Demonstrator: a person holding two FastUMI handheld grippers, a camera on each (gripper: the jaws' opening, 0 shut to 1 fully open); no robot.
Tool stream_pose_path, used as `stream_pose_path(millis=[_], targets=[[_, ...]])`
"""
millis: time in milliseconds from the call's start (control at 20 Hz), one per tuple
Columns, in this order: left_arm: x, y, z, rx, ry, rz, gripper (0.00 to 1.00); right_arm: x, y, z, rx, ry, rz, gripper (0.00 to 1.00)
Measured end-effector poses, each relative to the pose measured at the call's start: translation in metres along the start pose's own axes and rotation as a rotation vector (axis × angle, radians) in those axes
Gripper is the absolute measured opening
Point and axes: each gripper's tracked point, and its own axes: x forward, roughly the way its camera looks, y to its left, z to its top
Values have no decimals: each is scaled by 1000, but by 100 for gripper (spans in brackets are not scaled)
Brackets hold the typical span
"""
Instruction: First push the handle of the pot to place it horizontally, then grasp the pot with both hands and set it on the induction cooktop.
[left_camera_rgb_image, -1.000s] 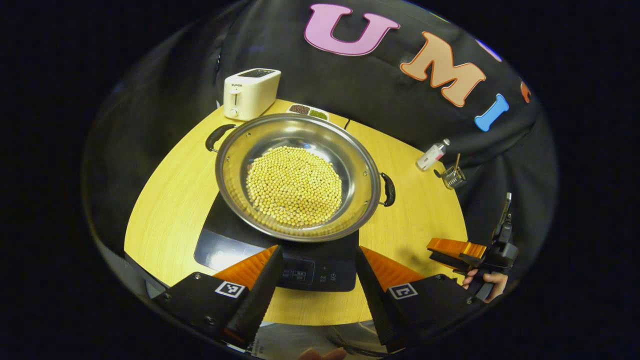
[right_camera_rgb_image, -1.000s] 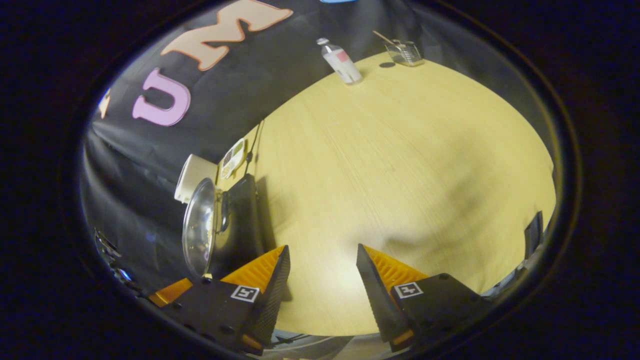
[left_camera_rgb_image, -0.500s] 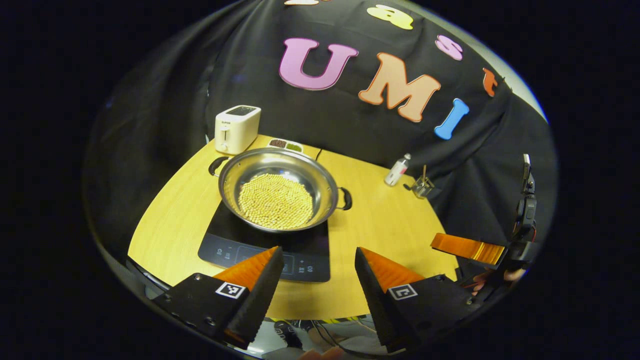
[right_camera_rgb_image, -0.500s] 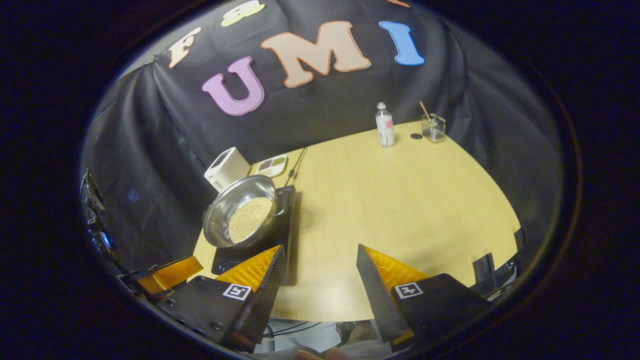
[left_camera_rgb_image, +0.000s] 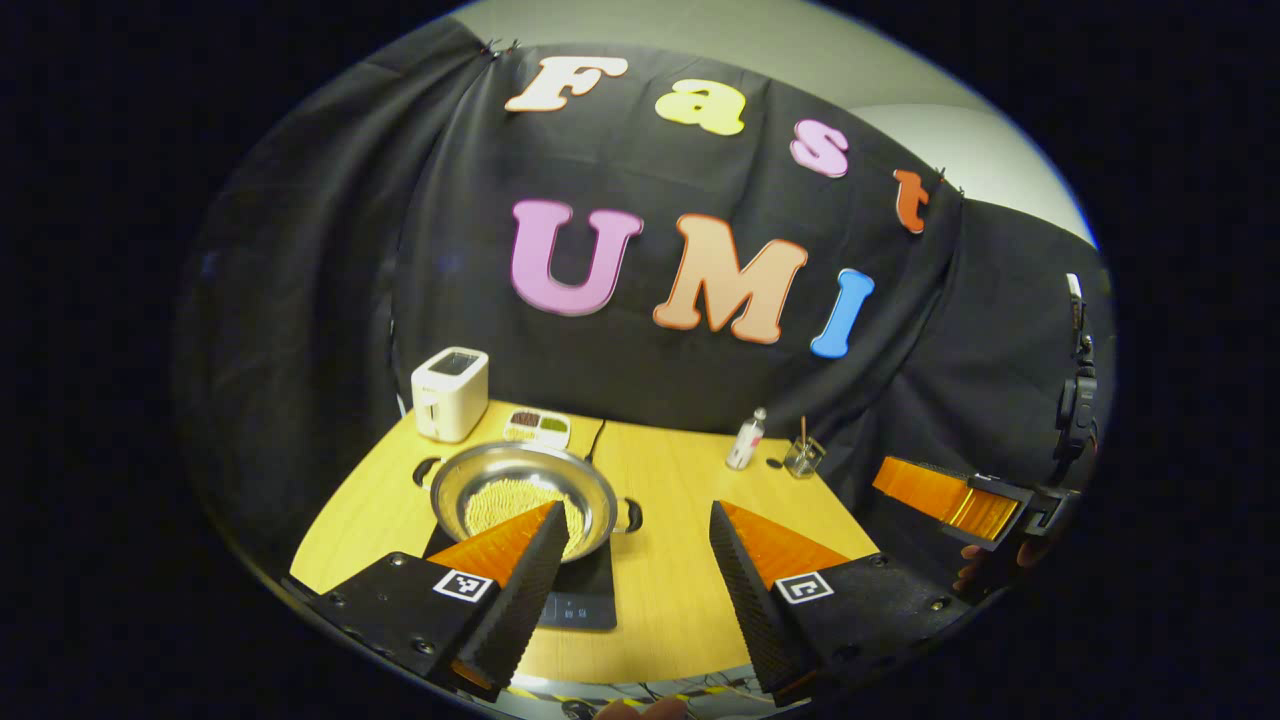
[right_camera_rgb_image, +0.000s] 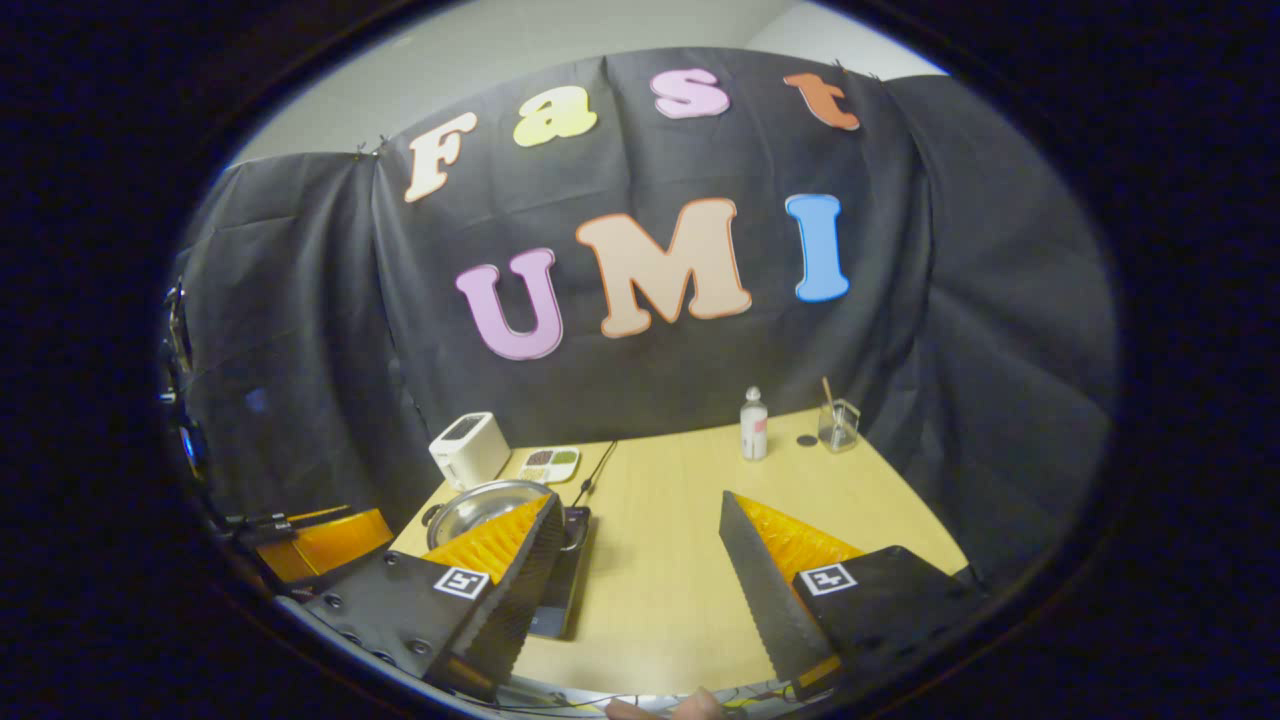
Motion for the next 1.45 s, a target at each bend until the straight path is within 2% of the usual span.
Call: stream_pose_path(millis=[150,250,300,350,400,450,550,600,650,750,950,1100,1150,1200,1250,1300,1350,1450], targets=[[-5,-33,28,33,-107,-1,87,-18,-23,43,3,-110,-2,93],[-14,-46,52,47,-195,49,87,-30,-39,71,-22,-201,1,92],[-20,-51,59,54,-228,76,92,-36,-45,80,-31,-232,4,92],[-29,-58,66,70,-271,100,87,-42,-49,89,-40,-267,10,92],[-33,-66,75,91,-306,114,89,-48,-53,99,-47,-300,17,92],[-35,-73,74,107,-322,126,84,-53,-58,104,-52,-320,23,92],[-37,-85,68,146,-329,142,85,-62,-68,103,-55,-334,35,96],[-42,-87,72,163,-350,157,96,-66,-75,103,-50,-346,39,92],[-48,-90,79,174,-385,169,87,-68,-80,104,-46,-357,37,93],[-55,-104,88,194,-447,158,87,-68,-94,99,-33,-352,32,92],[-51,-114,70,188,-394,156,87,-65,-109,98,-14,-327,24,92],[-49,-121,76,203,-390,151,87,-65,-110,98,-19,-304,24,92],[-49,-121,78,215,-392,150,92,-65,-109,104,-20,-316,32,92],[-46,-121,77,225,-386,148,87,-65,-106,107,-16,-325,36,96],[-44,-122,75,230,-379,145,92,-65,-106,108,-12,-329,34,92],[-43,-124,76,227,-379,140,92,-64,-106,106,-12,-326,36,95],[-42,-125,77,225,-375,137,92,-64,-105,105,-15,-320,38,92],[-39,-128,80,227,-373,129,92,-64,-106,112,-16,-317,37,92]])
